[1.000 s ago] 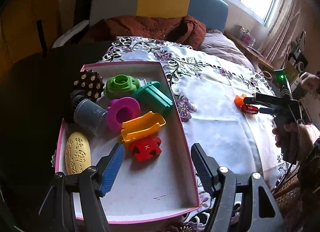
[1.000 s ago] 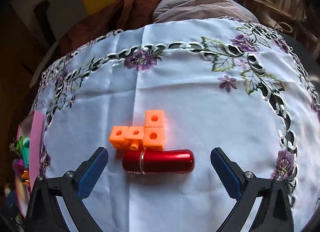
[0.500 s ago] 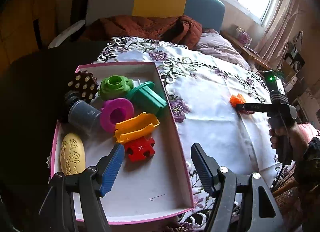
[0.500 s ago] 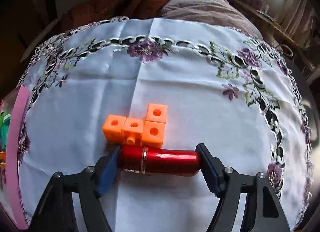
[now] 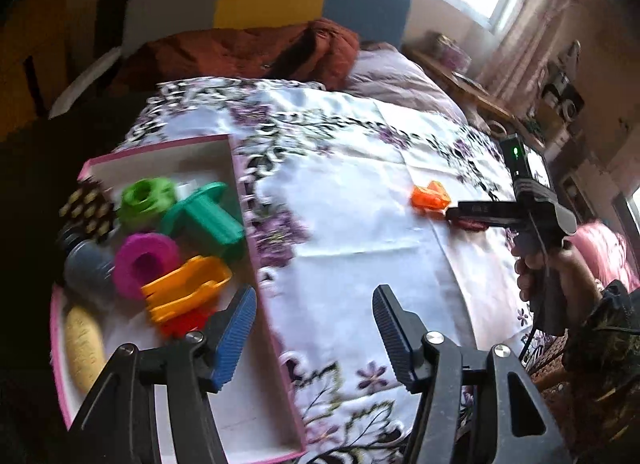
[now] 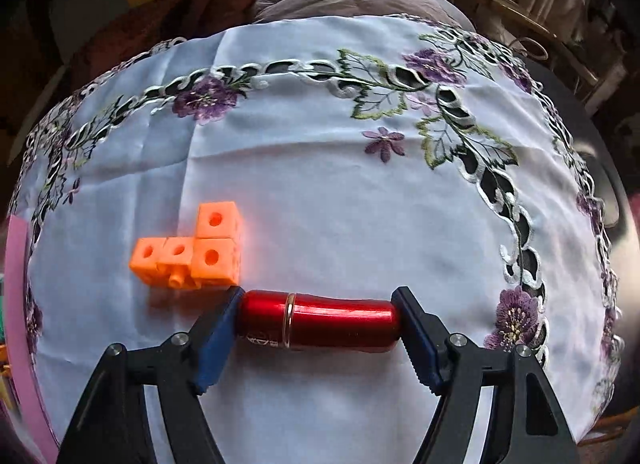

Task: Organize rigid objects
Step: 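Grasp the orange cube cluster with the left gripper and lift it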

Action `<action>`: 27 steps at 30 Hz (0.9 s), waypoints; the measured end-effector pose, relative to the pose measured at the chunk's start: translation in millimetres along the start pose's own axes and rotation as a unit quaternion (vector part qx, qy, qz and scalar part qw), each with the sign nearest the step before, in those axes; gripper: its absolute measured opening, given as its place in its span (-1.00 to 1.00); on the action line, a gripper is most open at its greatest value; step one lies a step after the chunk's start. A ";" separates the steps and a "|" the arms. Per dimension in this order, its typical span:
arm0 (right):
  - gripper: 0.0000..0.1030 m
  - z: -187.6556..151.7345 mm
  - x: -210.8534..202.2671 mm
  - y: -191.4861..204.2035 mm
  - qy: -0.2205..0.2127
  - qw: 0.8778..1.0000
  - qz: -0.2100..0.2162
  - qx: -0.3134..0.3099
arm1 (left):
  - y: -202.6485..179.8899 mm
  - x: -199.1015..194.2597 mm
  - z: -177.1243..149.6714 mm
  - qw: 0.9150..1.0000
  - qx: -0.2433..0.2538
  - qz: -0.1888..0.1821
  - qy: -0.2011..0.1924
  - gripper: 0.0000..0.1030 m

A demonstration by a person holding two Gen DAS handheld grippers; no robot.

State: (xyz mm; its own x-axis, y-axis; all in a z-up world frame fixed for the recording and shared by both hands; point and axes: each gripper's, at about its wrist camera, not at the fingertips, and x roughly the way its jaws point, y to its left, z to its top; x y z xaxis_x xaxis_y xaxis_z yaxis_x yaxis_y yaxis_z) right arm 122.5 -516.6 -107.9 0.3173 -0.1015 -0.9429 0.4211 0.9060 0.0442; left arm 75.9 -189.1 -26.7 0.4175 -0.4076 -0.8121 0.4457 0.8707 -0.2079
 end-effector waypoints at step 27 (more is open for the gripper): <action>0.87 5.8 -11.5 -84.8 -0.005 0.981 0.097 0.170 | -137.8 167.2 90.8 0.962 0.257 -0.076 0.048 -0.02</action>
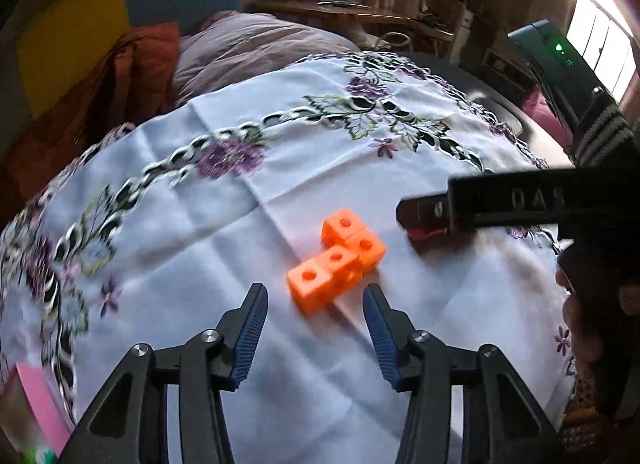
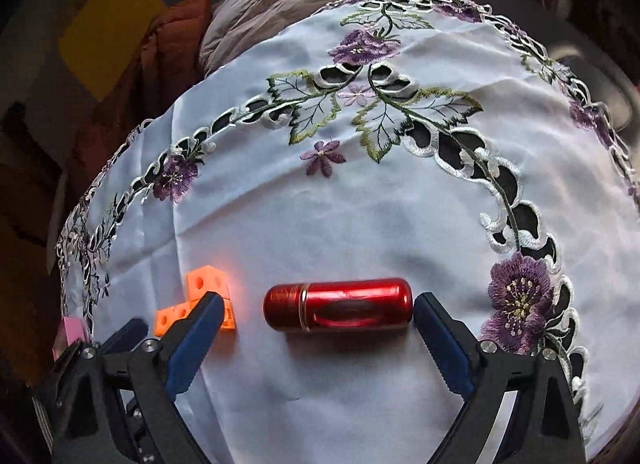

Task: Organize rigid objects
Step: 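Grasp the orange cube cluster with the left gripper and lift it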

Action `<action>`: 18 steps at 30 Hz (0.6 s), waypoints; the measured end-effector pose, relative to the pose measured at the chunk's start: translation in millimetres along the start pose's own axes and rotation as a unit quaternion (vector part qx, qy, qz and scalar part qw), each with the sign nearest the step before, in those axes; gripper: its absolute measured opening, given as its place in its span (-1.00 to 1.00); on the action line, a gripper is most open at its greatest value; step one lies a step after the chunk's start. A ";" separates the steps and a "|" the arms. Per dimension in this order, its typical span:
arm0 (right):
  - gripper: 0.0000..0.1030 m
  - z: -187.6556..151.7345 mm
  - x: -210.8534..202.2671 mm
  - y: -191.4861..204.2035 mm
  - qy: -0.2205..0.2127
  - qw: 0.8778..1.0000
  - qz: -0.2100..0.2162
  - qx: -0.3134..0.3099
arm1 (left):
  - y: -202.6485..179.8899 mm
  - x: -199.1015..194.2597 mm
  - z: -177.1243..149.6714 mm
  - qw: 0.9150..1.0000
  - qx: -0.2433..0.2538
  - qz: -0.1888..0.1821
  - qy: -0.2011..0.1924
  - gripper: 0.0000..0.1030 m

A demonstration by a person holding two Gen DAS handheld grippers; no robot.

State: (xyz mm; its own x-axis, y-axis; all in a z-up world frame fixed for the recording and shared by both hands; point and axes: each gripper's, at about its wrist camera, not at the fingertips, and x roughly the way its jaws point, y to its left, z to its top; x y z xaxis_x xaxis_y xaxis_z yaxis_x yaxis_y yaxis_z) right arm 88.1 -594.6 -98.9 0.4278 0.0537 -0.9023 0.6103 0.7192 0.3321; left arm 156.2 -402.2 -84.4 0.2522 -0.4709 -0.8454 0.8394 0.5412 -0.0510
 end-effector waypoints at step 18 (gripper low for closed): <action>0.96 -8.3 1.0 -2.4 -0.021 0.998 0.021 0.056 | -19.8 26.2 10.6 0.998 0.045 -0.034 0.012 -0.31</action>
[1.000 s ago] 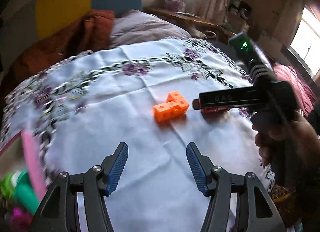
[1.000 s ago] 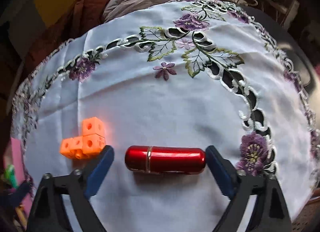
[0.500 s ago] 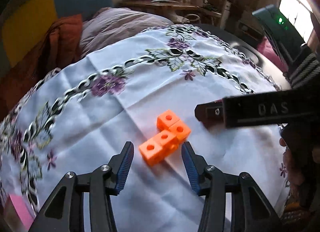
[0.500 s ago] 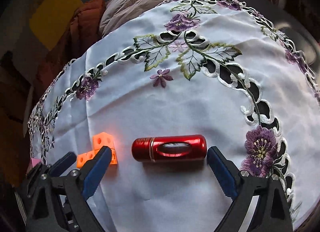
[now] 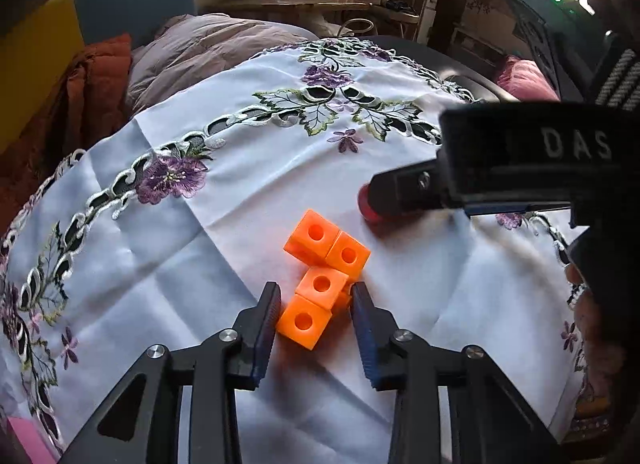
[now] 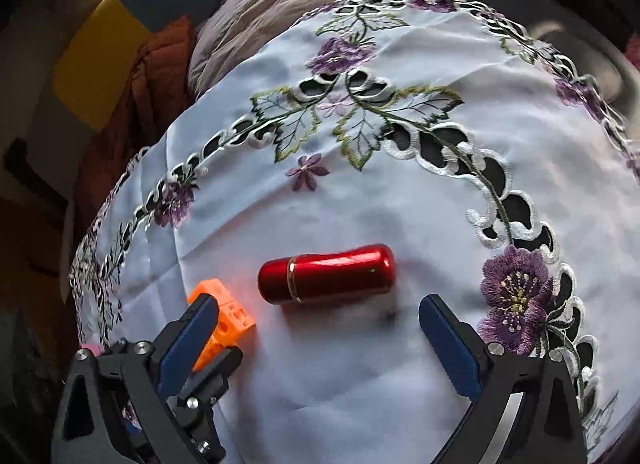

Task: Organize rigid objects
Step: 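Grasp the orange cube cluster with the left gripper and lift it, then drop the orange cubes into the tray with the left gripper while right holds the cylinder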

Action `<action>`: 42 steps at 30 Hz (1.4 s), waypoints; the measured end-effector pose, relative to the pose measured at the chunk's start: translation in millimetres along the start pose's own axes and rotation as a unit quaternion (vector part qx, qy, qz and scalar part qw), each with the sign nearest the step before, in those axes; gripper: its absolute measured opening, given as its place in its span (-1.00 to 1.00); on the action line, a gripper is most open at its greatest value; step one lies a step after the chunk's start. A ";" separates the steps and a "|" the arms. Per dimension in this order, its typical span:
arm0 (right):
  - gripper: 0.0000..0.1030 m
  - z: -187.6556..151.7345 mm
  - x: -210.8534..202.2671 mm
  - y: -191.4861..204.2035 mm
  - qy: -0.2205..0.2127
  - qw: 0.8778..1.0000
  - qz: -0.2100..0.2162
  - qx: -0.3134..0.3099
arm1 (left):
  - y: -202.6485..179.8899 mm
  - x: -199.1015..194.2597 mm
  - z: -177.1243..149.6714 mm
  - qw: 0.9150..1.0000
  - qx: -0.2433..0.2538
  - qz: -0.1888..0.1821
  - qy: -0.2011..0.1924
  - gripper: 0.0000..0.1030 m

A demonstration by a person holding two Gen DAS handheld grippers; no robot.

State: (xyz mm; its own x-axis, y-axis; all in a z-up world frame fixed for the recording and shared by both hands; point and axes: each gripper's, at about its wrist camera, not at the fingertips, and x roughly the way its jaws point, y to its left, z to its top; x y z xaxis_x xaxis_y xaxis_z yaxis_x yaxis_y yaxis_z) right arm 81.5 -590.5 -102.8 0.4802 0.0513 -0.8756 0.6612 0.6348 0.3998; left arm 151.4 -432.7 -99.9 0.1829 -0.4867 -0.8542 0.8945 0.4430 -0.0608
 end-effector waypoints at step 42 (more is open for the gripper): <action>0.46 11.1 23.7 31.6 -0.044 0.982 -0.134 -0.126 | 29.9 -72.1 -121.5 0.968 -0.224 0.078 -0.084 -0.51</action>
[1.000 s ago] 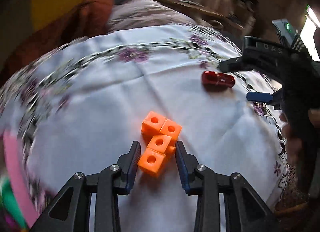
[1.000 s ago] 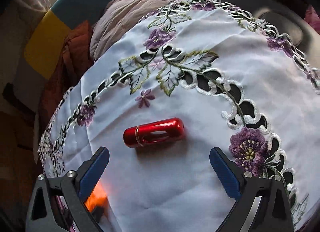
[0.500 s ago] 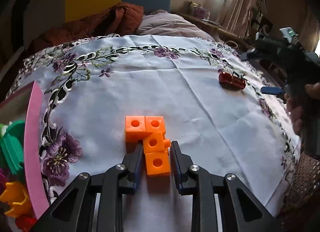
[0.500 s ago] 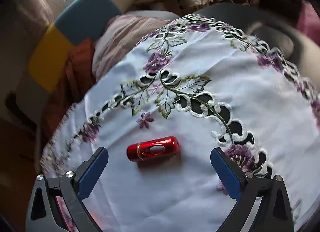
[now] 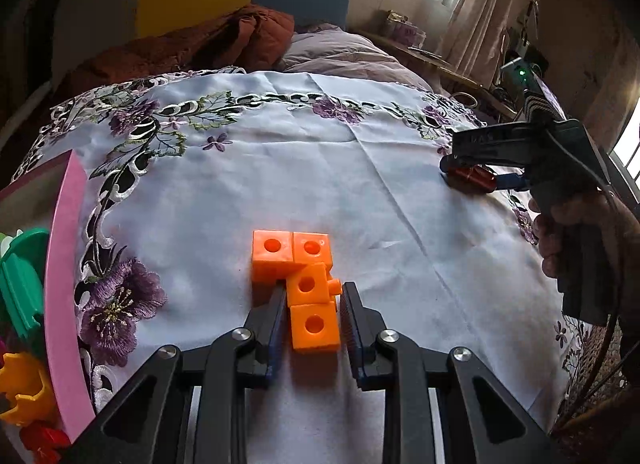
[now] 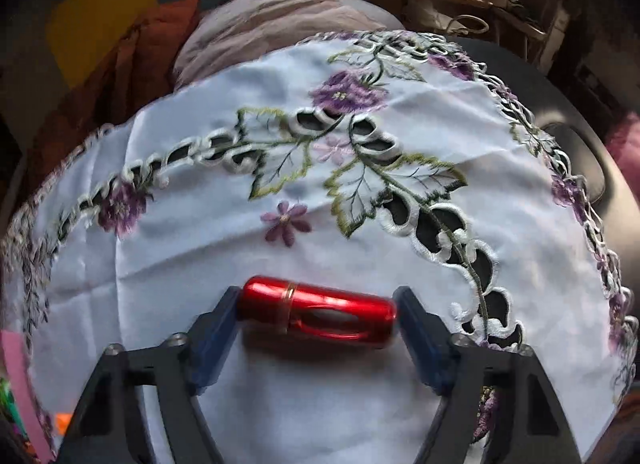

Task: Organize rigid objects
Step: 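Drop the orange cubes into the tray with the left gripper while right holds the cylinder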

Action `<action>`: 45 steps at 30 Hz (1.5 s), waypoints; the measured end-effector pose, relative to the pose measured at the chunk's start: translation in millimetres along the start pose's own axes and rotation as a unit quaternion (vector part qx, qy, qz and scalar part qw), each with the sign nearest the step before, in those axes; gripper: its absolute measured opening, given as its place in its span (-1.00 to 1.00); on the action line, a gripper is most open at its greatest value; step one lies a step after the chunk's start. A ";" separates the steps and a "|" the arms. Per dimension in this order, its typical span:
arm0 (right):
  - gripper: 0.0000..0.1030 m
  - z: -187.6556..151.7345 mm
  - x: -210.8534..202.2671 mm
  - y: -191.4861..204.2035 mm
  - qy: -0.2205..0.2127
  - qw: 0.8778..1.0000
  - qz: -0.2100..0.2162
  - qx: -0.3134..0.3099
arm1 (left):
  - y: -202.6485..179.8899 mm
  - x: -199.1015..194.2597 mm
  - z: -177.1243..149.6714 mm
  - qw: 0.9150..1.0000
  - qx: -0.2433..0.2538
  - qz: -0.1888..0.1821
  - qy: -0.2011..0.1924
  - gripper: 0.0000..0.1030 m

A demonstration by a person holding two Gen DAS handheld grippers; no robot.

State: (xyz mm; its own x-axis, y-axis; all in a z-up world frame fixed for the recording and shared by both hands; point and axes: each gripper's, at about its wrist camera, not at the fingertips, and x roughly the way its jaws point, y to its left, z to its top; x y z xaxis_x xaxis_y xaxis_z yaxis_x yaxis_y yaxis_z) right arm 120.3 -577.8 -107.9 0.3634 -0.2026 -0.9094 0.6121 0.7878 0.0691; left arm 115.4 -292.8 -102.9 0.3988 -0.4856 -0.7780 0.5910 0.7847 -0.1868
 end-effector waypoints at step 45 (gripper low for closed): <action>0.57 -31.5 -2.9 60.2 -0.015 0.984 0.069 -0.161 | 14.3 -153.7 -23.5 0.995 -0.038 0.043 -0.086 -0.52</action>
State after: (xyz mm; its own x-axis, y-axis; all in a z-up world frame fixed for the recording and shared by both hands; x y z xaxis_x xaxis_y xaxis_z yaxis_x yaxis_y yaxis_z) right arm 134.0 -511.5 -114.0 0.4516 -0.0945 -0.8872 0.3031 0.9515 0.0529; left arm 46.0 -197.9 -0.1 0.5632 -0.4692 -0.6802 0.4971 0.8499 -0.1747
